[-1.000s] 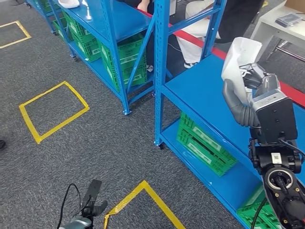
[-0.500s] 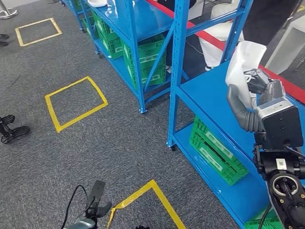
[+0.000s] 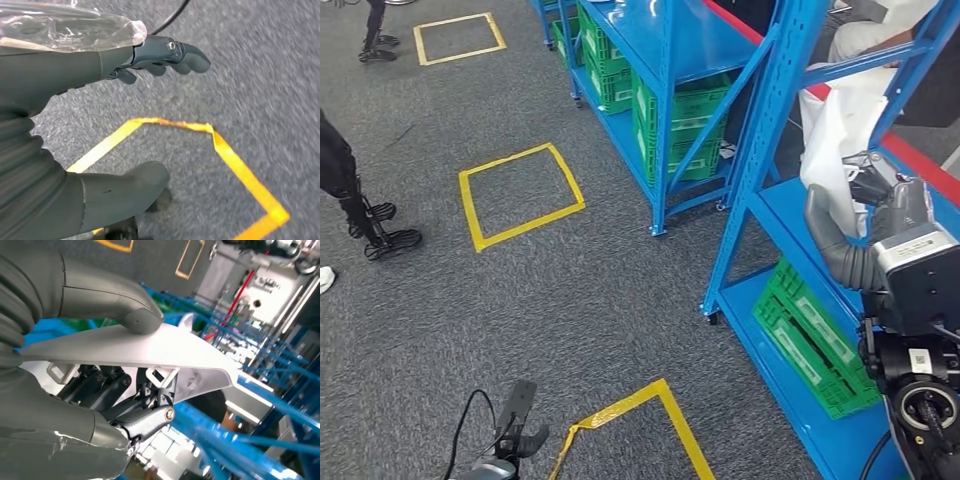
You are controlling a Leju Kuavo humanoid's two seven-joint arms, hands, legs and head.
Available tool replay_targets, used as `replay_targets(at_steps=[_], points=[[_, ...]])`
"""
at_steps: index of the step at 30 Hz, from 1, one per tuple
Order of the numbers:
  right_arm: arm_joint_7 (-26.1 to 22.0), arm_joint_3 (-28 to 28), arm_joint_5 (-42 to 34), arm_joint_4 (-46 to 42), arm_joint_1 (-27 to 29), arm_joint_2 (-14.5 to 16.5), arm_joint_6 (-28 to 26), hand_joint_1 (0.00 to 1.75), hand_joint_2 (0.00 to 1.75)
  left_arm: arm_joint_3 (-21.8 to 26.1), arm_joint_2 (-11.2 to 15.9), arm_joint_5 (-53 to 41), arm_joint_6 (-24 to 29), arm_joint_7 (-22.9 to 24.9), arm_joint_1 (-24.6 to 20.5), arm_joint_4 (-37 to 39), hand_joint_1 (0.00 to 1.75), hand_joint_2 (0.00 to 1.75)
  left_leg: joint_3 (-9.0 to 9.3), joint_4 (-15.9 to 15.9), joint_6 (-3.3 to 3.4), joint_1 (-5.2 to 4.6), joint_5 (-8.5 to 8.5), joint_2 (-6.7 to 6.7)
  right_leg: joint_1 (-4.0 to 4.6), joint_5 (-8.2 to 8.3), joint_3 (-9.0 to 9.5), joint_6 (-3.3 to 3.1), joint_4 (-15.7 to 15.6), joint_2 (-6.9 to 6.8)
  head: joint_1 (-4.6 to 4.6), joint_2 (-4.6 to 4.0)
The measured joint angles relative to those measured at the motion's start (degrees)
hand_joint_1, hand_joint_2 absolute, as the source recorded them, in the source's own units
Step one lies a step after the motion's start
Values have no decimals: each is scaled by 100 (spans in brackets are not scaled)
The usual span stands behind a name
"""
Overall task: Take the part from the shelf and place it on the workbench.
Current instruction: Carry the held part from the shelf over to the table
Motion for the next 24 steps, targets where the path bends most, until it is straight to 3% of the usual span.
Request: replay_targets(at_steps=[1, 2, 3, 5, 7, 9, 11, 13, 15, 17, 18, 19, 20, 22, 24], points=[[3, -2, 13, -28, 53, -10, 3, 175, 175, 0, -2, 6, 2, -1, 8, 0, 0, 175, 1, 2, 15, -7, -1, -61, 1, -156, -190, 4, 401, 44, 8, 0], [6, -2, 21, -52, 104, -16, 8, 175, 175, 0, -4, 15, 3, -1, 21, 0, 0, 175, 3, 7, 23, -13, -4, -134, 3, -210, -320, 6, 650, 67, 10, 0], [8, -2, 29, -74, 141, -23, 12, 175, 175, 0, -7, 22, 3, -2, 38, 0, 0, 175, 5, 15, 26, -18, -6, -208, 3, -148, -356, 1, 686, 82, 13, 0], [9, -8, 44, -121, 169, -31, 16, 175, 175, 0, -10, 31, 4, -2, 67, 0, 0, 175, 13, 44, 17, -19, -15, -362, 2, 266, -121, -32, 87, 149, 19, 0], [8, -20, 56, -166, 169, -42, 16, 175, 175, 0, -17, 31, 6, -3, 74, 0, 0, 175, -6, 86, -16, -22, -27, -496, -9, 581, 201, -80, -665, 373, 26, 0], [9, -24, 61, -201, 174, -52, 17, 175, 175, 0, -23, 32, 8, -4, 85, 0, 0, 175, -56, 105, -78, 0, -14, -607, 1, 619, 317, -106, -942, 499, 27, 0], [8, -23, 62, -237, 174, -53, 20, 175, 175, 0, -18, 33, 9, -4, 114, 0, 0, 175, -84, 95, -148, 26, 8, -684, 4, 640, 349, -136, -998, 394, 29, 0], [8, -25, 65, -272, 169, -55, 22, 175, 175, 0, -19, 35, 10, -7, 131, 0, 0, 175, -186, 305, -201, 15, -124, -486, -17, 678, 403, -195, -1076, 259, 13, 0], [7, -26, 75, -298, 167, -57, 27, 175, 175, 0, -23, 36, 11, -15, 119, 0, 0, 175, -513, 973, -250, 17, -458, -167, -13, 695, 428, -238, -1115, 121, -15, 0], [7, -21, 85, -316, 173, -57, 35, 175, 175, 0, -23, 36, 11, -25, 117, 0, 0, 175, -873, 1680, -298, 45, -710, -44, -1, 688, 426, -251, -1115, -17, -23, 0], [8, -19, 92, -328, 176, -57, 39, 175, 175, 0, -23, 34, 10, -29, 122, 0, 0, 175, -935, 1795, -316, 58, -706, -16, -2, 682, 427, -249, -1115, -83, -23, 0], [10, -18, 101, -345, 180, -57, 40, 175, 175, 0, -21, 32, 10, -31, 127, 0, 0, 175, -868, 1658, -326, 70, -596, 14, -5, 676, 432, -241, -1114, -144, -24, 0], [15, -18, 113, -368, 181, -57, 40, 175, 175, 0, -18, 27, 10, -32, 126, 0, 0, 175, -685, 1310, -327, 78, -416, 73, -9, 666, 441, -226, -1114, -201, -25, 0], [39, -21, 150, -435, 183, -60, 37, 175, 175, 0, -13, 5, 11, -33, 106, 0, 0, 175, -233, 471, -300, 65, -102, 320, 9, 633, 464, -175, -1106, -306, -41, 0], [71, -21, 189, -500, 194, -69, 32, 175, 175, 0, -14, -27, 11, -33, 80, 0, 0, 175, -38, 79, -239, 24, -11, 433, 43, 602, 485, -118, -1104, -400, -36, 0]])
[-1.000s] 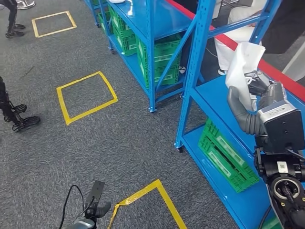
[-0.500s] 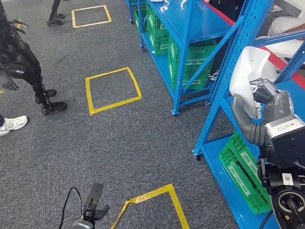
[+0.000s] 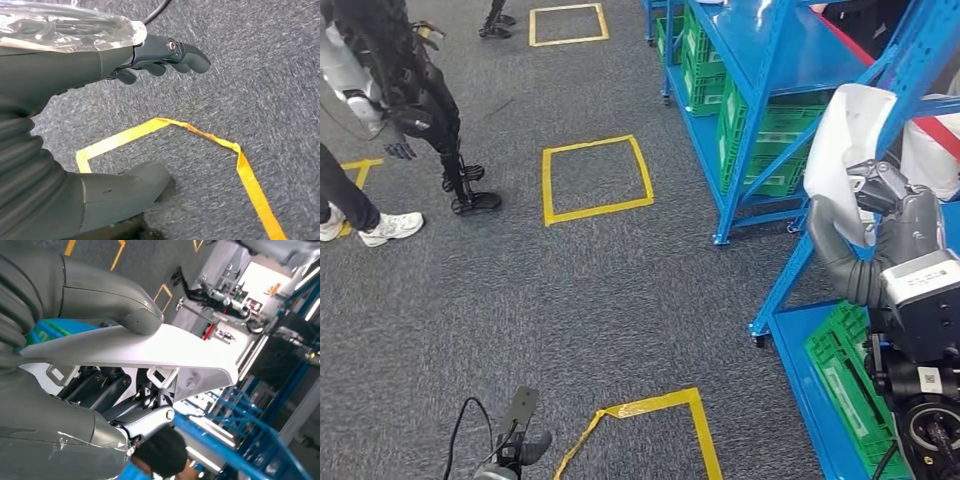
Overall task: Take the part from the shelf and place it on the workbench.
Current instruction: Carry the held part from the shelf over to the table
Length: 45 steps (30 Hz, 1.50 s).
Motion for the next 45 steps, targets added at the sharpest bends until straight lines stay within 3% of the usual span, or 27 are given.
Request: replay_targets(at_steps=[2, 4, 7, 8, 9, 10, 11, 13, 14, 16, 18, 20, 22, 24, 25, 26, 29, 31, 33, 35, 37, 38, 39, 40, 42, 44, 45], points=[[43, 3, 24, -56, 22, -8, -1, 175, 175, 0, 2, -20, -1, 4, -10, 0, 0, 175, -8, -32, 72, -24, 2, -134, 1, -26, 27, 62, -12, -95, 21, 0], [82, 4, 39, -112, 40, -28, 0, 175, 175, -1, 1, -28, -1, 11, -12, 0, 0, 175, 10, -65, 143, -14, 16, -255, -36, -177, -8, 110, 164, 42, 34, 0], [121, 5, 47, -161, 81, -67, 0, 175, 175, 0, 3, -32, 0, 14, -35, 0, 0, 175, 29, -85, 222, -4, 24, -425, -59, -724, -502, 128, 1273, 414, 61, 0], [139, 6, 41, -165, 106, -75, -1, 175, 175, 0, 1, -32, 0, 16, -40, 0, 0, 175, 31, -83, 232, -11, 22, -496, -56, -841, -694, 134, 1641, 456, 64, 0], [155, 7, 29, -166, 128, -81, -4, 175, 175, 0, -5, -32, -1, 21, -41, 0, 0, 175, 35, -80, 235, -18, 20, -575, -54, -845, -804, 135, 1817, 477, 65, 0], [167, 7, 13, -166, 145, -87, -11, 175, 175, 0, -10, -31, 0, 25, -39, 0, 0, 175, 40, -73, 236, -23, 19, -655, -54, -733, -813, 129, 1762, 492, 66, 0], [171, 5, -3, -165, 156, -95, -22, 175, 175, 0, -16, -30, 0, 28, -38, 0, 0, 175, 46, -63, 231, -24, 16, -737, -55, -519, -713, 114, 1473, 524, 67, 0], [165, 0, -25, -165, 164, -103, -49, 175, 175, 0, -23, -23, 1, 31, -41, 0, 0, 175, 37, -23, 205, -25, 0, -880, -66, -94, -393, 65, 664, 749, 69, 0], [157, -5, -37, -165, 169, -108, -59, 175, 175, 0, -26, -15, 3, 29, -44, 0, 0, 175, 16, 3, 181, -21, -3, -944, -71, 13, -267, 48, 362, 860, 68, 0], [138, -14, -67, -162, 185, -113, -73, 175, 175, 0, -25, 0, 8, 27, -35, 0, 0, 175, -35, 21, 113, -5, 13, -1060, -58, 20, -181, 19, 154, 936, 69, 0], [116, -26, -93, -160, 188, -116, -91, 175, 175, 0, -14, 8, 14, 24, -6, 1, 0, 175, -60, 8, 40, 17, 30, -1119, -54, 42, -145, -26, 91, 821, 70, 0], [95, -47, -105, -159, 192, -117, -110, 175, 175, 0, -9, 13, 16, 19, 3, 0, 0, 175, -197, 284, -8, 9, -135, -884, -66, 82, -92, -88, 13, 680, 44, 0], [83, -66, -111, -156, 210, -118, -117, 175, 175, 0, -11, 15, 16, 15, -16, 0, 0, 175, -563, 1020, -51, 12, -492, -564, -45, 92, -77, -123, -16, 534, 18, 0], [78, -73, -113, -150, 238, -119, -118, 175, 175, 0, -14, 16, 16, 15, -22, 0, 0, 175, -870, 1624, -88, 23, -689, -457, -27, 85, -81, -133, -16, 384, 10, 0], [77, -76, -114, -148, 251, -120, -116, 175, 175, 0, -15, 17, 16, 15, -18, 0, 0, 175, -874, 1632, -94, 23, -642, -435, -23, 79, -81, -131, -16, 316, 9, 0], [77, -82, -114, -146, 261, -120, -114, 175, 175, 0, -15, 18, 16, 16, -15, 0, 0, 175, -754, 1406, -92, 23, -505, -407, -22, 72, -77, -124, -15, 251, 6, 0], [61, -113, -114, -145, 268, -119, -105, 175, 175, 0, -11, 19, 16, 17, -29, 0, 0, 175, -116, 219, -25, -18, -54, -161, 3, 35, -50, -66, -11, 91, 5, 0], [49, -136, -114, -142, 269, -119, -97, 175, 175, 0, -13, 12, 16, 19, -38, 0, 0, 175, 10, -43, 50, -61, -12, -113, 30, 7, -30, -14, -13, 9, 17, 0], [44, -154, -121, -140, 271, -120, -92, 175, 175, 0, -10, 3, 16, 31, -33, 0, 0, 175, 14, -61, 122, -61, -2, -226, 18, -29, -2, 44, -13, -36, 26, 0], [39, -172, -133, -143, 277, -125, -92, 175, 175, 0, -13, -3, 16, 47, -36, 0, 0, 175, 46, -105, 188, -40, 18, -326, -18, -211, -80, 81, 242, 143, 38, 0], [36, -192, -143, -142, 303, -135, -93, 175, 175, 0, -15, -7, 16, 54, -53, 0, 0, 175, 63, -122, 234, -30, 23, -428, -48, -584, -413, 91, 985, 391, 60, 0], [35, -199, -153, -139, 325, -141, -93, 175, 175, 0, -14, -8, 16, 55, -59, 0, 0, 175, 63, -120, 249, -34, 21, -488, -52, -749, -628, 100, 1410, 444, 67, 0], [34, -203, -169, -134, 350, -147, -92, 175, 175, 0, -14, -8, 16, 55, -59, 0, 0, 175, 65, -117, 252, -38, 19, -555, -53, -823, -793, 107, 1705, 466, 70, 0], [30, -208, -193, -131, 370, -151, -87, 175, 175, 0, -16, -7, 16, 56, -56, 0, 0, 175, 68, -111, 254, -42, 16, -628, -52, -786, -870, 110, 1799, 480, 72, 0], [1, -224, -258, -128, 386, -152, -71, 175, 175, 0, -19, -4, 16, 57, -52, 0, 0, 175, 82, -87, 244, -41, 5, -780, -55, -393, -697, 90, 1294, 544, 74, 0], [-44, -246, -330, -128, 390, -154, -58, 175, 175, 0, -23, -2, 19, 57, -54, 0, 0, 175, 71, -43, 213, -37, -17, -920, -70, -5, -370, 59, 481, 783, 78, 0], [-58, -255, -361, -128, 400, -154, -55, 175, 175, 0, -25, -1, 20, 57, -54, 0, 0, 175, 52, -24, 186, -32, -22, -983, -70, 76, -268, 50, 236, 881, 77, 0]])
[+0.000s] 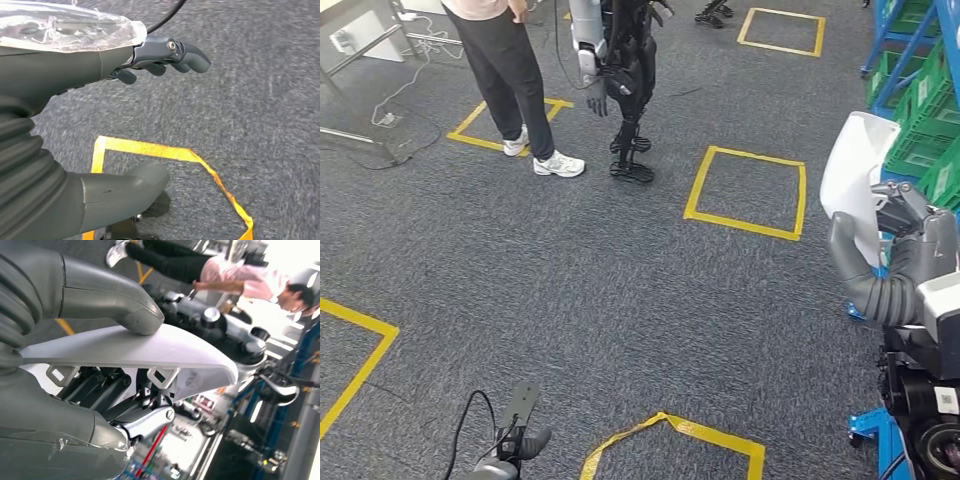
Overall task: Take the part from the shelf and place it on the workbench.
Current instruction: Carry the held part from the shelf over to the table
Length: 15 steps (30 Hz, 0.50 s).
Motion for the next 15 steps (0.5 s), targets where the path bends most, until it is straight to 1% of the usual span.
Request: replay_targets(at_steps=[1, 2, 3, 4, 5, 6, 7, 8, 9, 10, 11, 12, 13, 14, 15], points=[[-10, -8, -24, 0, 13, -1, 3, 175, 175, 0, -1, 1, 2, 0, 6, 0, 0, 175, -23, 9, -31, 10, 2, -59, 5, 9, 46, -8, -114, 52, 1, 0], [-20, -16, -41, 0, 25, -1, 9, 175, 175, 0, 3, 0, 3, 0, 17, 0, 0, 175, -42, 10, -67, 17, 12, -123, 15, 0, 68, -16, -146, 15, -1, 0], [-32, -25, -54, 0, 35, 0, 14, 175, 175, 0, 10, -3, 5, 1, 33, 0, 0, 175, -53, 0, -99, 30, 18, -159, 14, 9, 81, -37, -159, -44, -3, 0], [-49, -31, -61, -1, 42, 1, 18, 175, 175, 0, 16, -9, 8, 2, 46, 0, 0, 175, -72, 32, -126, 30, -7, -100, 7, 22, 106, -63, -190, -111, -5, 0], [-66, -40, -65, -1, 47, 0, 23, 175, 175, 0, 21, -15, 10, 4, 51, 0, 0, 175, -131, 154, -153, 23, -84, 31, 0, 37, 132, -94, -225, -181, -19, 0], [-80, -52, -68, -1, 55, -1, 25, 175, 175, 0, 25, -20, 13, 6, 47, 0, 0, 175, -253, 406, -180, 19, -224, 206, -5, 48, 155, -121, -255, -257, -30, 0], [-89, -62, -68, -1, 65, -1, 27, 175, 175, 0, 23, -23, 14, 8, 39, 0, 0, 175, -437, 775, -208, 21, -403, 381, 9, 49, 165, -137, -265, -331, -42, 0], [-94, -72, -68, 0, 76, -2, 30, 175, 175, 0, 23, -24, 14, 9, 33, 0, 0, 175, -650, 1193, -238, 29, -579, 479, 20, 45, 166, -151, -267, -404, -52, 0], [-95, -78, -68, 1, 89, -1, 35, 175, 175, 0, 24, -25, 15, 11, 31, 0, 0, 175, -835, 1542, -261, 39, -695, 520, 28, 40, 166, -154, -267, -477, -55, 0], [-96, -78, -68, 1, 101, -1, 42, 175, 175, 0, 25, -26, 15, 13, 34, 0, 0, 175, -928, 1706, -277, 48, -711, 538, 31, 32, 167, -155, -266, -547, -57, 0], [-96, -79, -68, 1, 111, -1, 49, 175, 175, 0, 27, -27, 16, 14, 37, 0, 0, 175, -901, 1634, -287, 52, -624, 555, 30, 24, 170, -152, -266, -613, -62, 0], [-96, -82, -68, 1, 119, -1, 56, 175, 175, 0, 32, -28, 18, 15, 38, 0, 0, 175, -745, 1325, -289, 54, -452, 595, 27, 14, 179, -141, -265, -675, -67, 0], [-96, -87, -68, 1, 122, -1, 60, 175, 175, 0, 38, -30, 20, 15, 34, 0, 0, 175, -500, 868, -283, 53, -256, 695, 29, 0, 194, -122, -264, -733, -72, 0], [-97, -95, -68, 1, 123, -2, 62, 175, 175, 0, 43, -31, 21, 15, 25, 0, 0, 175, -282, 456, -261, 39, -104, 801, 43, -18, 208, -96, -261, -782, -78, 0], [-99, -104, -69, 1, 123, -2, 66, 175, 175, 0, 46, -31, 23, 15, 14, 0, 0, 175, -123, 156, -226, 23, -7, 874, 55, -36, 224, -66, -259, -825, -74, 0]])
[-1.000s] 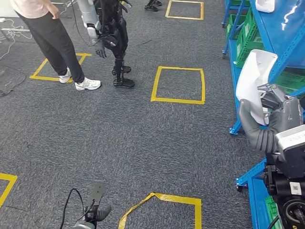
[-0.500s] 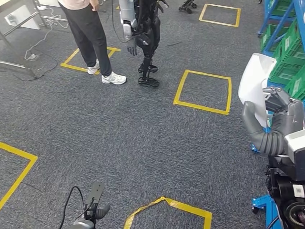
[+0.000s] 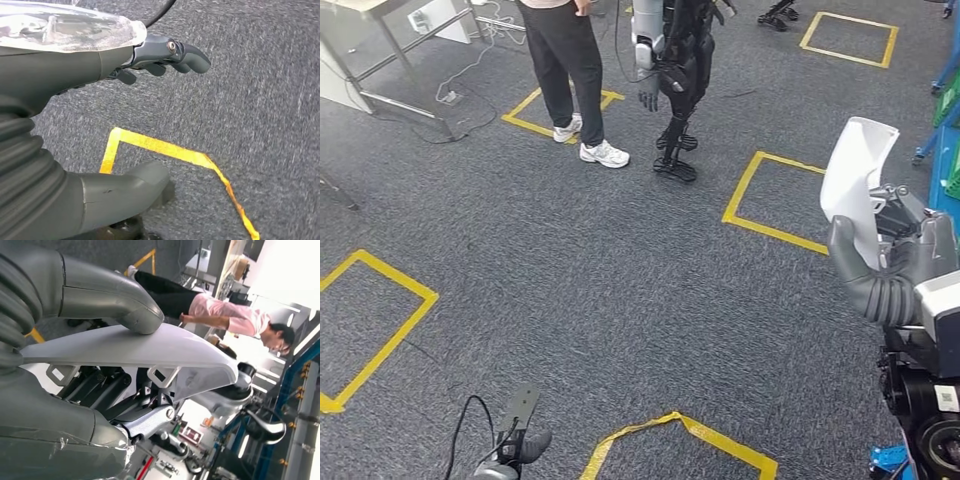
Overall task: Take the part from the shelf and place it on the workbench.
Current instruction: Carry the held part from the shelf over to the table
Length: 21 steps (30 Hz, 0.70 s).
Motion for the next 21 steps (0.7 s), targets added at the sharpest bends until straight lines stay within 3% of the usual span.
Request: replay_targets(at_steps=[1, 3, 5, 7, 9, 10, 11, 13, 15, 17, 19, 21], points=[[-5, -8, -3, 0, 0, 0, 5, 175, 175, 0, 2, 4, 2, 0, -7, 0, 0, 175, 73, -145, 40, -19, 29, 34, 15, -18, 16, 31, 2, -42, 6, 0], [-25, -20, -19, 0, -6, 4, 22, 175, 175, 0, 11, 19, 10, -1, -8, 0, 0, 175, 64, -164, 124, -43, 20, -73, 17, -47, 51, 95, -5, -126, 24, 0], [-69, -28, -50, 3, -24, 10, 46, 175, 175, 0, 19, 37, 16, -9, -4, 0, 0, 175, 84, -190, 196, -28, 28, -182, -13, -159, 31, 155, 116, -22, 32, 0], [-121, -37, -78, 12, -44, 15, 64, 175, 175, 0, 22, 45, 21, -25, -16, 0, 0, 175, 108, -211, 262, -9, 42, -289, -36, -485, -232, 181, 707, 250, 52, 0], [-154, -43, -93, 34, -49, 17, 67, 175, 175, 0, 25, 46, 25, -38, -24, 0, 0, 175, 111, -209, 298, -25, 39, -417, -37, -817, -657, 183, 1549, 396, 64, 0], [-163, -46, -99, 48, -48, 17, 67, 175, 175, 0, 25, 44, 25, -42, -21, 0, 0, 175, 113, -206, 304, -34, 37, -493, -36, -853, -799, 180, 1789, 418, 64, 0], [-170, -49, -100, 58, -47, 17, 67, 175, 175, 0, 24, 39, 25, -43, -18, 0, 0, 175, 118, -200, 306, -40, 34, -573, -36, -765, -835, 168, 1796, 430, 66, 0], [-181, -66, -100, 64, -49, 18, 63, 175, 175, 0, 20, 21, 25, -42, -17, 0, 0, 175, 133, -181, 296, -39, 23, -730, -35, -321, -609, 124, 1176, 516, 72, 0], [-191, -84, -100, 61, -47, 17, 59, 175, 175, 0, 9, 8, 25, -33, -21, 0, 0, 175, 125, -148, 266, -39, 9, -863, -39, 13, -299, 77, 419, 748, 78, 0], [-194, -92, -99, 59, -43, 16, 58, 175, 175, 0, 3, 5, 25, -18, -15, 0, 0, 175, 87, -141, 206, -19, 18, -974, -26, 54, -176, 49, 133, 858, 79, 0], [-193, -100, -98, 52, -46, 19, 57, 175, 175, 0, 10, 5, 27, -7, 5, 0, 0, 175, 61, -153, 140, 2, 28, -1037, -24, 69, -134, 10, 69, 748, 78, 0], [-192, -116, -96, 46, -42, 26, 57, 175, 175, 0, 13, 6, 31, -5, 5, 0, 0, 175, -53, 79, 92, -14, -123, -808, -45, 103, -76, -49, -17, 612, 53, 0]])
